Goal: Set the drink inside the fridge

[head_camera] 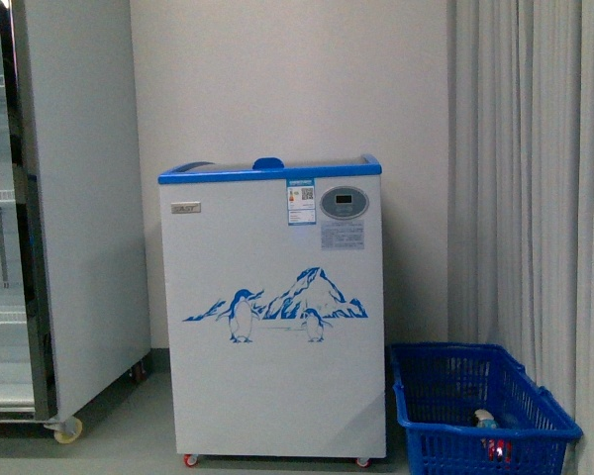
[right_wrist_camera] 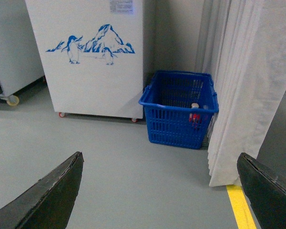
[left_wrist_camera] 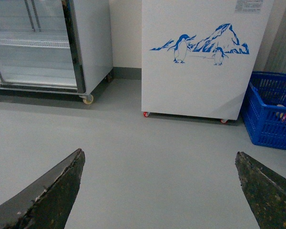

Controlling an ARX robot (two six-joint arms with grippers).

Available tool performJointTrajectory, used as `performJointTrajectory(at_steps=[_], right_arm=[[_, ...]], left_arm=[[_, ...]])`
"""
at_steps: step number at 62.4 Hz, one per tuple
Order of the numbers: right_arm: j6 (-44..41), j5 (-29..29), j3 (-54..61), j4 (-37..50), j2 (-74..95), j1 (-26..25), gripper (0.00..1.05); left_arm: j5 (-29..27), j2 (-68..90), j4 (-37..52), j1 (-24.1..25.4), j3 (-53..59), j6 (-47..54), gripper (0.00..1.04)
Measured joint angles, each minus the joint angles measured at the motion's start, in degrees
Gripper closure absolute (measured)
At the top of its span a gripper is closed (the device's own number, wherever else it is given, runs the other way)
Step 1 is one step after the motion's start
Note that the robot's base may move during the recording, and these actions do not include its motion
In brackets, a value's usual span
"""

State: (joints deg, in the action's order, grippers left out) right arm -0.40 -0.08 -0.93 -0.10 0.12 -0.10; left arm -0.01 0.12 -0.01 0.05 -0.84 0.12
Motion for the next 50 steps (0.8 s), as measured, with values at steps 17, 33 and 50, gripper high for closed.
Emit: performJointTrajectory(at_steps=[17,33,50], right_arm=[[0.0,0.0,0.0,0.0,0.0,0.0,0.08],[0.0,0.0,0.0,0.0,0.0,0.0,0.08],[-0.02,0.0,0.0,0.0,0.0,0.0,0.08]], left_arm=[[0.0,0.0,0.0,0.0,0.0,0.0,0.08],[0.02,0.0,0.0,0.0,0.0,-0.02,0.08],[0.0,0.0,0.0,0.0,0.0,-0.02,0.08]])
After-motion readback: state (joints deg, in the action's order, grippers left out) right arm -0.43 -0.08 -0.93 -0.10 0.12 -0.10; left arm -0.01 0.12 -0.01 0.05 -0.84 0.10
